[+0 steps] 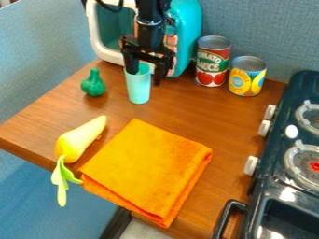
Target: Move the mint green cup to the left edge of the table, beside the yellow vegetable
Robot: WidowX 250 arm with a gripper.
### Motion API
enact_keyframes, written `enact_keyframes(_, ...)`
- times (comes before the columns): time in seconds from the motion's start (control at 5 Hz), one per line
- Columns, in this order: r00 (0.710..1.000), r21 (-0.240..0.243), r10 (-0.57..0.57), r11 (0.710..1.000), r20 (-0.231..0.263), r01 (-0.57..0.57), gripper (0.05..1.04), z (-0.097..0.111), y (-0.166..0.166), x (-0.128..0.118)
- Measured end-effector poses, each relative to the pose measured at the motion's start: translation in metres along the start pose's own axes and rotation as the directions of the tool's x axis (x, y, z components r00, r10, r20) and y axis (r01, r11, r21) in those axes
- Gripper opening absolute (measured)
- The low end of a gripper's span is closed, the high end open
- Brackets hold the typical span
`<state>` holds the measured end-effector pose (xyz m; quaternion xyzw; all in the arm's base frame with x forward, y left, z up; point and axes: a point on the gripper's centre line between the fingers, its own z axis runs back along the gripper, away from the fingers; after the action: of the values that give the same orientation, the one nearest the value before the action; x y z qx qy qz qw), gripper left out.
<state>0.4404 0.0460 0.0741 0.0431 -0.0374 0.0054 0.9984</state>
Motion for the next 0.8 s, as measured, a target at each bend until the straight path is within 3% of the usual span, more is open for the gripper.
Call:
enact_keyframes(0.2, 1.0, 0.001, -0.002, 1.0, -0.025, 0.002, 0.968, -0.01, 0.0, -0.001)
enact_keyframes(0.6, 1.0, 0.0, 0.017, 1.0, -0.016, -0.017, 0.409, -0.008, 0.013, 0.0)
enact_keyframes(0.8, 0.999, -0.001, 0.029, 1.0, -0.013, -0.029, 0.186, -0.005, 0.02, 0.001)
